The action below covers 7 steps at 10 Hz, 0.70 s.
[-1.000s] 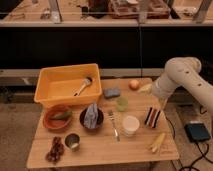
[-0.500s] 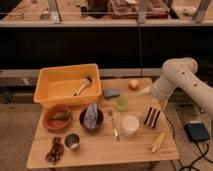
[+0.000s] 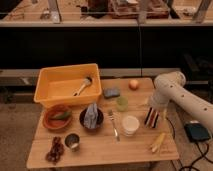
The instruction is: Place eraser in table surface
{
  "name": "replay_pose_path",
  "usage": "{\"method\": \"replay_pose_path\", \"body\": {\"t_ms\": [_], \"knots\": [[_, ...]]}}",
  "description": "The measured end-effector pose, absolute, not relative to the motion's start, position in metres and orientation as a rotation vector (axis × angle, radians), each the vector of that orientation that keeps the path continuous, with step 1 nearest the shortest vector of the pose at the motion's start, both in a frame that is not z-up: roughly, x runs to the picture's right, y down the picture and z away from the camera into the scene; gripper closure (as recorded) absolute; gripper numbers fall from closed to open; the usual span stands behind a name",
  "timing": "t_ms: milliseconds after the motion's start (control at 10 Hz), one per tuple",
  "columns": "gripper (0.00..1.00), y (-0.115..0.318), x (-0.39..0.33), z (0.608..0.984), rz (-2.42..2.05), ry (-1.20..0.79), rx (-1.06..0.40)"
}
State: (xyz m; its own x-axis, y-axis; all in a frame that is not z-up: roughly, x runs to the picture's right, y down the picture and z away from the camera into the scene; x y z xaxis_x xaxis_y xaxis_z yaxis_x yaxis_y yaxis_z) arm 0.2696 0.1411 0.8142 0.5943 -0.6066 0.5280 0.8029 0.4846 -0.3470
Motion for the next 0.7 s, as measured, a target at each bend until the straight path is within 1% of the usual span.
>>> {"method": "replay_pose_path", "body": {"t_ms": [200, 700], "knots": [[0.2, 0.1574, 0.275, 0.8291, -0.887, -0.339, -0.662], [0.2, 0.1567, 0.2759, 0.8286, -0.887, -0.336, -0.663]]}}
